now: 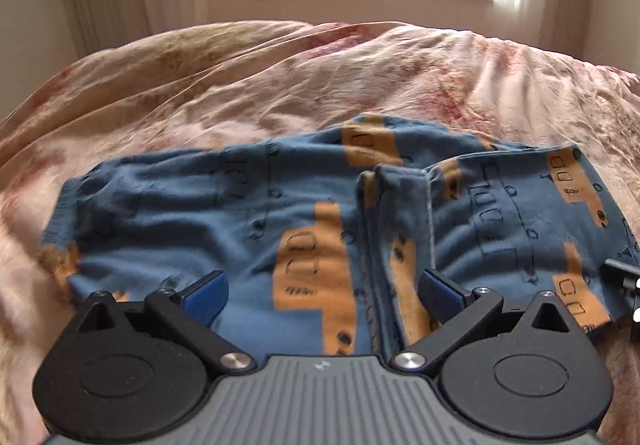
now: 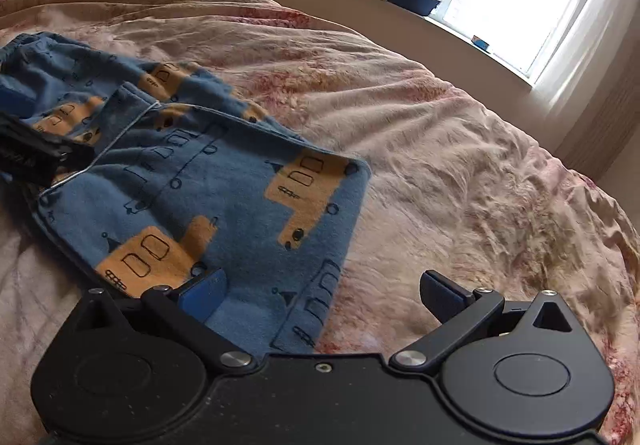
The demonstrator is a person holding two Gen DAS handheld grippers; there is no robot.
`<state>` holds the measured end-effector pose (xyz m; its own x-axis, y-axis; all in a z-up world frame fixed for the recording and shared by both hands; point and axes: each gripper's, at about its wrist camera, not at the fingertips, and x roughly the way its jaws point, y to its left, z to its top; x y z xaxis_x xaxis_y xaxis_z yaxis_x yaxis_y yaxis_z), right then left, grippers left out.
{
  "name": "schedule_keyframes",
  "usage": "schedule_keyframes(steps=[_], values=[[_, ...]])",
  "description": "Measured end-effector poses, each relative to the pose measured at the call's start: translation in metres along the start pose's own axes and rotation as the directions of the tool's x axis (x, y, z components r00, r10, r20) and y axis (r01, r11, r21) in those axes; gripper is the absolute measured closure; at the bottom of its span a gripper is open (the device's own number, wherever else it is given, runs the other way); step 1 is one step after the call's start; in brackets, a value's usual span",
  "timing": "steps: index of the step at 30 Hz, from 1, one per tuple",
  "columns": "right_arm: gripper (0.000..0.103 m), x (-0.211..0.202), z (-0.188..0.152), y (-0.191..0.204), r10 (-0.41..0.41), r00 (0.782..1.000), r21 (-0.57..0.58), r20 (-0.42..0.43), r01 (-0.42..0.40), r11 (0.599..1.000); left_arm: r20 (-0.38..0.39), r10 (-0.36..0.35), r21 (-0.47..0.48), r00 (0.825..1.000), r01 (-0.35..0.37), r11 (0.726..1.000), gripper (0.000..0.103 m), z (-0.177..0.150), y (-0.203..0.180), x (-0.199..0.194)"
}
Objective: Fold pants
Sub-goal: 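Open both grippers and release the folded pants onto the bed, then grasp the elastic waistband with the left gripper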
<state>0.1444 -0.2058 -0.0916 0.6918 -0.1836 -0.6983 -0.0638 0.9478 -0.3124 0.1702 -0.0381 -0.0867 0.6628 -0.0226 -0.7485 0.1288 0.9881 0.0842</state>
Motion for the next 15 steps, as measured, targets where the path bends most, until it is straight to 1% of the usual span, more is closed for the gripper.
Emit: schedule_keyframes(steps=[3,5,7,9,11,13,15], values=[[0.001,-0.007,-0.004,-0.006,-0.074,0.997,-0.002,0.010,0.074,0.997,-0.020,-0.001,-0.063,1.000,0.000,0.998,0.000,-0.004,0.012,-0.013],[0.001,-0.014,-0.004,-0.005,-0.081,0.995,-0.003,0.057,0.081,0.997,-0.002,0.013,-0.089,1.000,-0.013,0.996,0.000,-0.005,0.017,-0.024],[0.001,-0.020,-0.002,-0.003,-0.053,0.992,0.002,0.118,0.053,0.999,0.017,0.052,-0.094,0.999,-0.050,0.994,0.000,-0.002,0.020,-0.033],[0.001,-0.024,0.001,-0.001,0.005,0.983,0.021,0.184,-0.009,1.000,0.046,0.082,-0.098,0.996,-0.077,0.992,0.000,0.000,0.023,-0.040],[0.001,-0.022,0.004,0.004,0.062,0.970,0.024,0.236,-0.070,0.997,0.071,0.119,-0.120,0.990,-0.110,0.987,0.000,-0.002,0.032,-0.046],[0.001,-0.017,0.007,0.013,0.112,0.960,0.005,0.257,-0.117,0.993,0.072,0.156,-0.164,0.985,-0.143,0.976,0.000,-0.003,0.047,-0.044],[0.001,-0.011,0.008,0.026,0.148,0.955,-0.029,0.257,-0.145,0.989,0.045,0.185,-0.250,0.982,-0.168,0.954,0.000,-0.002,0.072,-0.038]])
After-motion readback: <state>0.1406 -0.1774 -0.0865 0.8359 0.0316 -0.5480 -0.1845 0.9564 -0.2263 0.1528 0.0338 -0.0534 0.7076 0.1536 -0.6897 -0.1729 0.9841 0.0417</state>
